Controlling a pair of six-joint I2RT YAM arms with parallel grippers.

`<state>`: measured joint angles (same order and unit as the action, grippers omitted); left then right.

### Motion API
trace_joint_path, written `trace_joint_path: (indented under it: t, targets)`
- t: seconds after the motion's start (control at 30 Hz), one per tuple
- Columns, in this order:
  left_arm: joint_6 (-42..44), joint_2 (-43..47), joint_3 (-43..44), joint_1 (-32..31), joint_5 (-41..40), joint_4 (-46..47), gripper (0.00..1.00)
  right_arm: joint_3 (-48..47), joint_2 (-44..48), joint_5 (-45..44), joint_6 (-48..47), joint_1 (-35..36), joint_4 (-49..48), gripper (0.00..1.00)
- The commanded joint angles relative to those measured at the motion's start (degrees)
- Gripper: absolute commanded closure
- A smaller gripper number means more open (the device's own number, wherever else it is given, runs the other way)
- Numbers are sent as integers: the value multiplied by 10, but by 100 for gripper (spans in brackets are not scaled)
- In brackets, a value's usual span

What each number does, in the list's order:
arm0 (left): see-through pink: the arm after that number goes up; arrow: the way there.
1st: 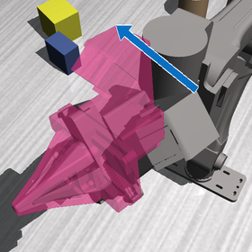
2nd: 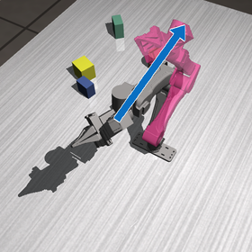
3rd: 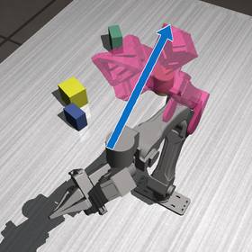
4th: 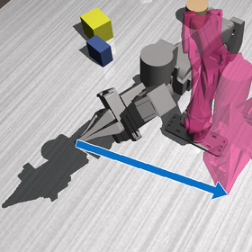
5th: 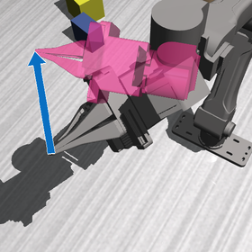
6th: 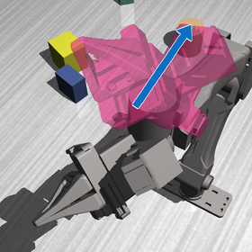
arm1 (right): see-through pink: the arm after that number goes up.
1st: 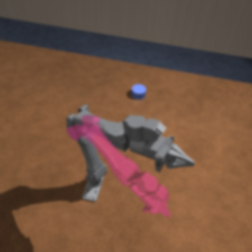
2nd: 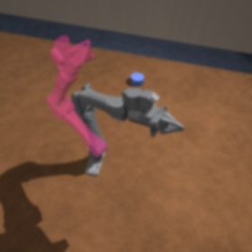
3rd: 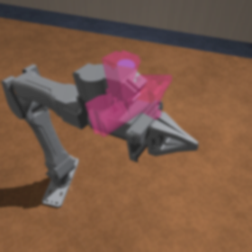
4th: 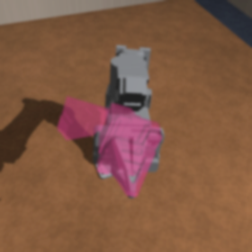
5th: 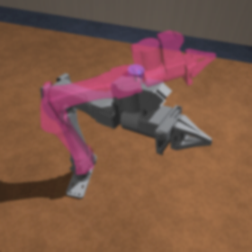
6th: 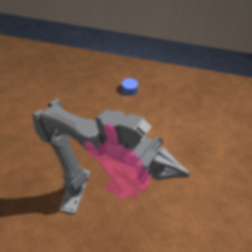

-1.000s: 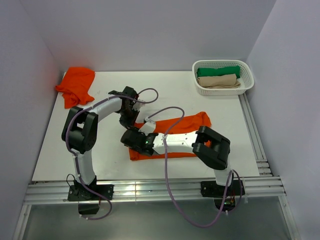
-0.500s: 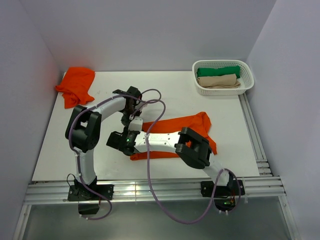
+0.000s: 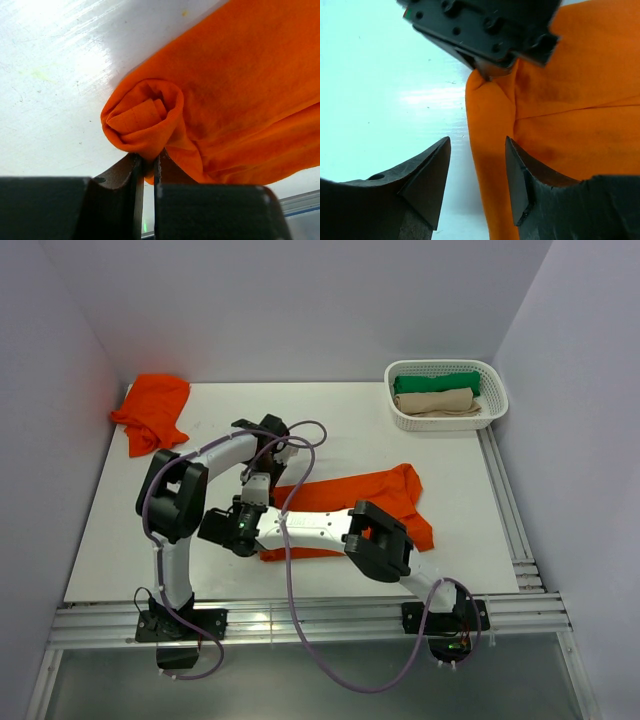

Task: Roll the t-shirts
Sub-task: Roll the tshirt

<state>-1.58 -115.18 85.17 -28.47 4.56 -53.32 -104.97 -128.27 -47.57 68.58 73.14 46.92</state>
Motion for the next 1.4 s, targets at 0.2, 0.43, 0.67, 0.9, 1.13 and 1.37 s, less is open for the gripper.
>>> trace_joint_path:
  t: [0.2,0.43,0.67,0.9,1.13,1.37]
  targets:
    - [-14,-5,27,-11,-5,-14,99,-64,-59,-31,-12,2,43,45]
    - [-14,-8,29,-12,-10,-14,98,-81,-94,-15,40,1,120,47]
    - [-12,-8,40,-12,-8,-20,92,-41,-82,5,69,2,127,52]
    - [-3,-6,74,-5,17,-41,69,39,-27,32,55,-5,36,61]
    - [30,15,139,42,82,-75,45,251,97,129,2,-34,-226,65]
    - [76,70,108,112,170,-78,37,452,208,287,10,-91,-536,67]
